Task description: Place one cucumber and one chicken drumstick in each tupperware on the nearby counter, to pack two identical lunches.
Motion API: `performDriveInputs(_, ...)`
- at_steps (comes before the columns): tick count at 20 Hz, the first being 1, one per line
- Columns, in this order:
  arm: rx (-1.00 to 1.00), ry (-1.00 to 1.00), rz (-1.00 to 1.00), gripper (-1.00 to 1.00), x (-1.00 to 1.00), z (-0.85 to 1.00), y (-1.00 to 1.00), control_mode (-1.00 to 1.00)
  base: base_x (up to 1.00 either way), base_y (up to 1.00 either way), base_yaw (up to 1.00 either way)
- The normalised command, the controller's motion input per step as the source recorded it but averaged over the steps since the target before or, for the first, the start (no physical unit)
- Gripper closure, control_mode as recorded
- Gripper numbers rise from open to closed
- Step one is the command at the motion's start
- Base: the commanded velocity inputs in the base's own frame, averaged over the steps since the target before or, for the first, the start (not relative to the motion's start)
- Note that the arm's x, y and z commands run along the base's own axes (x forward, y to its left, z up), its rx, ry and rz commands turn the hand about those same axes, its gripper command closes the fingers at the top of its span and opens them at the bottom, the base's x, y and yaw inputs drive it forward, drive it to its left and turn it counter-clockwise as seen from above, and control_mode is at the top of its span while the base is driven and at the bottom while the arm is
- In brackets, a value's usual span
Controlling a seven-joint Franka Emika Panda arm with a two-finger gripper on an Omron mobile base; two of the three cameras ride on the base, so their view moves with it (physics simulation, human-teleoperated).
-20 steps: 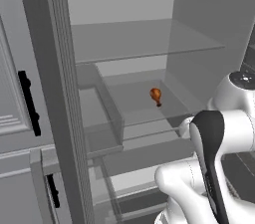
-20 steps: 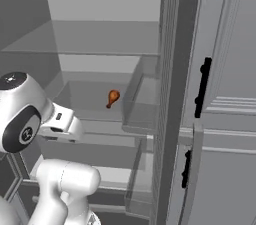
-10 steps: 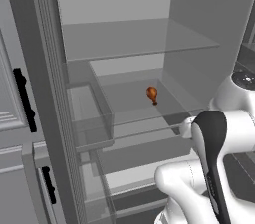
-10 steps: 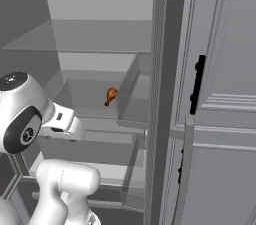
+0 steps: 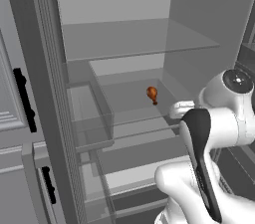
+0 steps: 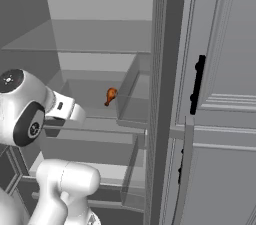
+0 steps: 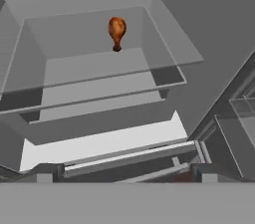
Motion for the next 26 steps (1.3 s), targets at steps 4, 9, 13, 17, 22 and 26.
performDriveInputs(4, 0.07, -0.06, 0.0, -1.0, 0.93, 0.0, 0.01, -1.0, 0.0, 0.0, 0.0)
performDriveInputs(9, -0.05, 0.1, 0.0, -1.0, 0.94, -0.1, 0.12, -1.0, 0.0, 0.0, 0.0)
performDriveInputs(13, -0.03, 0.11, 0.0, -1.0, 0.97, -0.31, 0.01, -1.0, 0.0, 0.0, 0.0)
performDriveInputs(17, 0.0, 0.06, 0.0, -1.0, 0.8, -0.45, -0.06, -1.0, 0.0, 0.0, 0.0)
performDriveInputs(22, 0.0, 0.0, 0.0, -1.0, 0.56, -0.41, 0.0, -1.0, 0.0, 0.0, 0.0)
performDriveInputs(26, 0.0, 0.01, 0.0, -1.0, 0.56, -0.41, -0.12, -1.0, 0.0, 0.0, 0.0)
